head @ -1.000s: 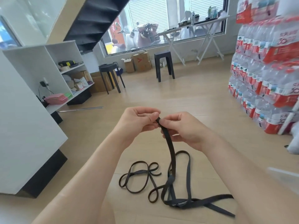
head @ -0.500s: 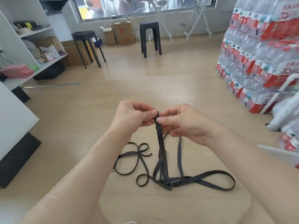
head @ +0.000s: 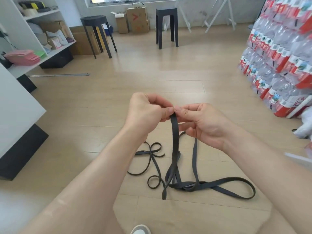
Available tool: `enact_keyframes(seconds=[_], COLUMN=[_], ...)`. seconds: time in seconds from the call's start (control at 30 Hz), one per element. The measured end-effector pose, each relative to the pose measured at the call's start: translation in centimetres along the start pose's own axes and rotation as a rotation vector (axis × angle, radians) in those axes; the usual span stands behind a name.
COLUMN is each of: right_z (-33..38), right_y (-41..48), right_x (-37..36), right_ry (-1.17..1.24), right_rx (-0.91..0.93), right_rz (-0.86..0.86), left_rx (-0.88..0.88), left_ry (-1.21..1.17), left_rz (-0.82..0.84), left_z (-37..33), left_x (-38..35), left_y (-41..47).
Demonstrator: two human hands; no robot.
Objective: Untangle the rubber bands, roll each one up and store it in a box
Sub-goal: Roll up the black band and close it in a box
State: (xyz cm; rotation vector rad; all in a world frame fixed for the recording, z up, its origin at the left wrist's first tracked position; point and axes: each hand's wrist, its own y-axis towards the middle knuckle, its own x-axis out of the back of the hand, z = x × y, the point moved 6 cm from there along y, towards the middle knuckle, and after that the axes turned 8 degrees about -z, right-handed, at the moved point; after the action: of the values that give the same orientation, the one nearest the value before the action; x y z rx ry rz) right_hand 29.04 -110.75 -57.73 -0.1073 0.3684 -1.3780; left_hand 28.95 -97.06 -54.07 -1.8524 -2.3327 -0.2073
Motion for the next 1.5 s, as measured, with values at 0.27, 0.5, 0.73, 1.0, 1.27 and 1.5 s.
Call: enact_keyframes(seconds=[0.27,0.5,0.73,1.0,1.27,1.5], right_z=[0.8,2.9,2.8,2.7,2.8,3.0], right_y=[-0.6,-1.5,-1.6,-1.4,-1.5,-2.5], right_x=[0.7,0.8,0.4,0.5,0.5,-0.5], right_ry=[-0.016,-0.206,-0.040,0.130,-0.027,-0.106], right_rx=[0.072,0.341,0.220,0.108,0.116,0.078], right_rz=[-0.077,-0.122,0.001,0.082,0.213,0.368], left_rx=[-0.034,0.068,0.013,-0.084,-0.183,-0.319], left_ry=[-0.024,-0.169,-0.213,-0.199,0.072,0.279], left_rz=[-0.039,0.092,0.082,0.071,0.367,0.430], left_z=[0.1,-0.2,-1.2,-1.8,-2.2,-2.7], left_x=[-0.5,-0.5,0.1,0.4,0.0,0.1], left_y=[-1.0,-2.1,-2.3,-2.4,-2.8,-3.2])
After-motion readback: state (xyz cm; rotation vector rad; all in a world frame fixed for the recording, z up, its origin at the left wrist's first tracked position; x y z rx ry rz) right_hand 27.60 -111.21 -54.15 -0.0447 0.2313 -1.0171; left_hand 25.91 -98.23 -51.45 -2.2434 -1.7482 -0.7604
